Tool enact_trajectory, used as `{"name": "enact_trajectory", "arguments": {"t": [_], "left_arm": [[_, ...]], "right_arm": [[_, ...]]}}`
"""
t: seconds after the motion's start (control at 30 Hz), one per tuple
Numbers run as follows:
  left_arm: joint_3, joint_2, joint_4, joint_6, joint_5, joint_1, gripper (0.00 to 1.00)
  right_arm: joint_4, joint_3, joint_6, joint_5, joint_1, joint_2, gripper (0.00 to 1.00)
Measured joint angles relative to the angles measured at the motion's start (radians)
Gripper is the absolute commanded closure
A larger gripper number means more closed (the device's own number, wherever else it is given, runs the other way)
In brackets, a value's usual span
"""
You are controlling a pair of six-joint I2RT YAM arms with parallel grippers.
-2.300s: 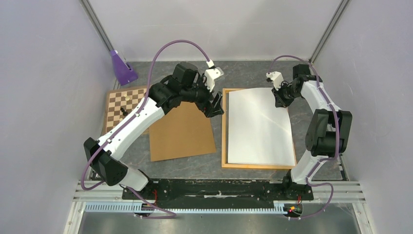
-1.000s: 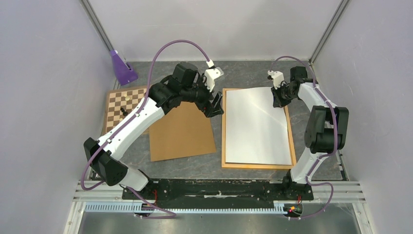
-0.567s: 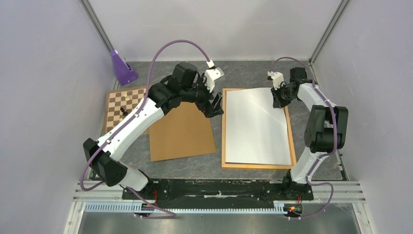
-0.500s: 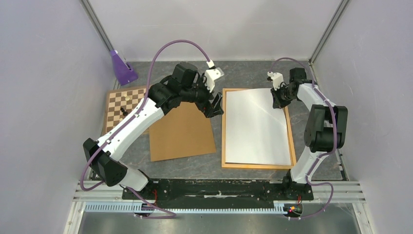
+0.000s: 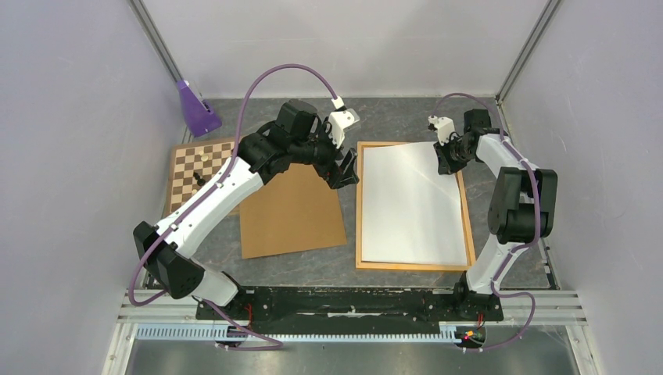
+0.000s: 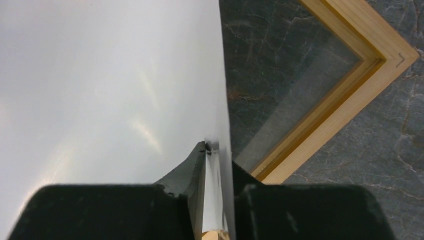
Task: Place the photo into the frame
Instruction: Turn over the photo from the photo frame.
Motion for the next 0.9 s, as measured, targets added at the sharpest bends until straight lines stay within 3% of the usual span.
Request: {"name": "enact_trajectory", "arguments": {"t": [0.47, 0.77, 0.9], "left_arm": [[-0.006, -0.006, 0.000, 0.001, 0.000, 0.000, 0.11], [-0.006, -0.014, 0.001, 0.002, 0.000, 0.000, 0.10], [-0.008, -0.018, 0.001, 0.002, 0.000, 0.000, 0.10]], "right_arm": [[0.032, 0.000, 0.010, 0.048, 0.006, 0.014, 0.43], [0.034, 0.045, 0.018, 0.089, 0.017, 0.031, 0.30], [0.036, 0.066, 0.023, 0.101, 0.025, 0.032, 0.19]]}}
